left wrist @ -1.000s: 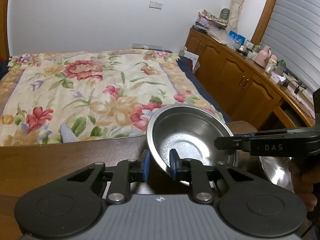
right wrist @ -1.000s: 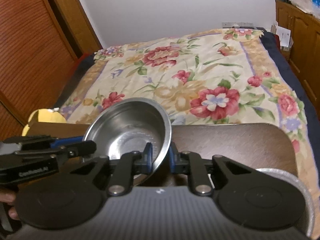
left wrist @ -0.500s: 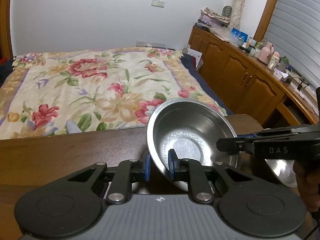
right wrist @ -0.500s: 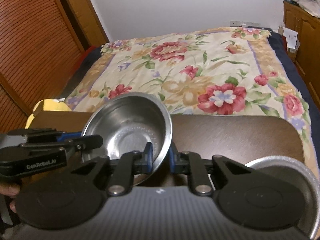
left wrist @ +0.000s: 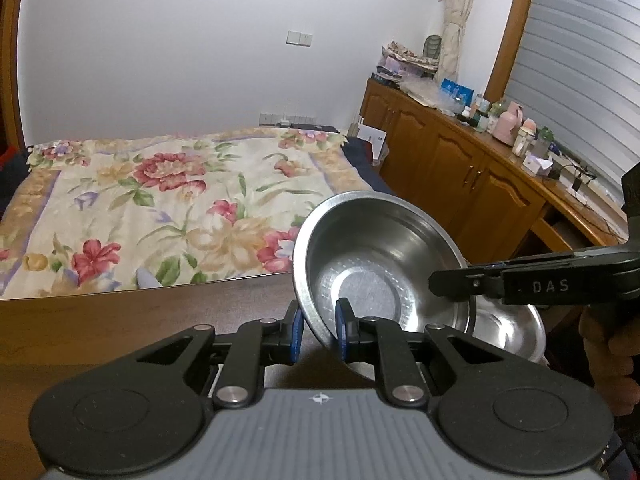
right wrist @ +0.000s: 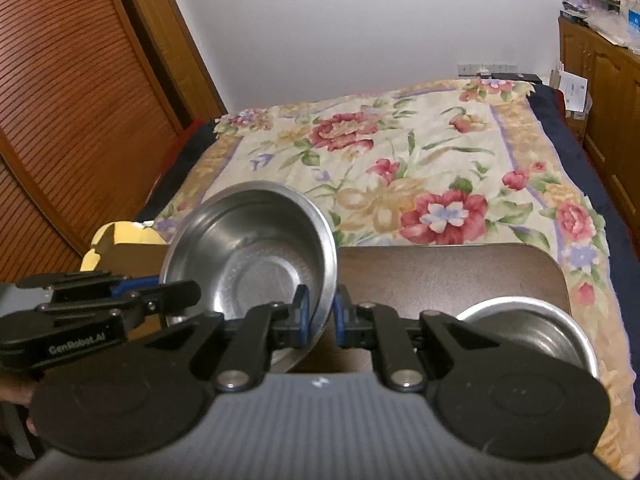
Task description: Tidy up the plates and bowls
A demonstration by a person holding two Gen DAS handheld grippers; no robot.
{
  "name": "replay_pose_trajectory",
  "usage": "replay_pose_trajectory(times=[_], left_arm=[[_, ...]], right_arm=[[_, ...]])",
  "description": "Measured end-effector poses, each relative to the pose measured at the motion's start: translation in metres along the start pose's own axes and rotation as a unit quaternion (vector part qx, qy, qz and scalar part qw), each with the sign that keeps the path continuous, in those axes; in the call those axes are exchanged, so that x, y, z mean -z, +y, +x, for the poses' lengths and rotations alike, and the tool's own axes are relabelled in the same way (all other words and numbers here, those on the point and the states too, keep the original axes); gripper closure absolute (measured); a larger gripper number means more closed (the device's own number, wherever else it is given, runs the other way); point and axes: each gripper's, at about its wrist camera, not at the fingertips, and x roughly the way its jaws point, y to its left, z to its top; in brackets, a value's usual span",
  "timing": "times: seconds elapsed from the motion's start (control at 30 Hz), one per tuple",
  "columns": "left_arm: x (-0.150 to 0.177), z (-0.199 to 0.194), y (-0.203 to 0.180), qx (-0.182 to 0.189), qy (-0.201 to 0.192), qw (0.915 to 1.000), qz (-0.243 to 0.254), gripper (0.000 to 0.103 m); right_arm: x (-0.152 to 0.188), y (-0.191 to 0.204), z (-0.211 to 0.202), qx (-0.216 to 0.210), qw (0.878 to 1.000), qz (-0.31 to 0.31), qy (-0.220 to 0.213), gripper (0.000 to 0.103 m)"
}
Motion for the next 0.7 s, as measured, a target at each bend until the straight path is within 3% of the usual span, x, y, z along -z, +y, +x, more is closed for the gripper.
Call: replay_pose_trajectory(times=[0.7], left_arm=[[0.036,-0.067,-0.022,0.009,-0.023,0.9995,0.018,0.085]], right_arm=[[0.035,0.017,-0.053,-0.022,0.999,0.003,-0.03,0.089]])
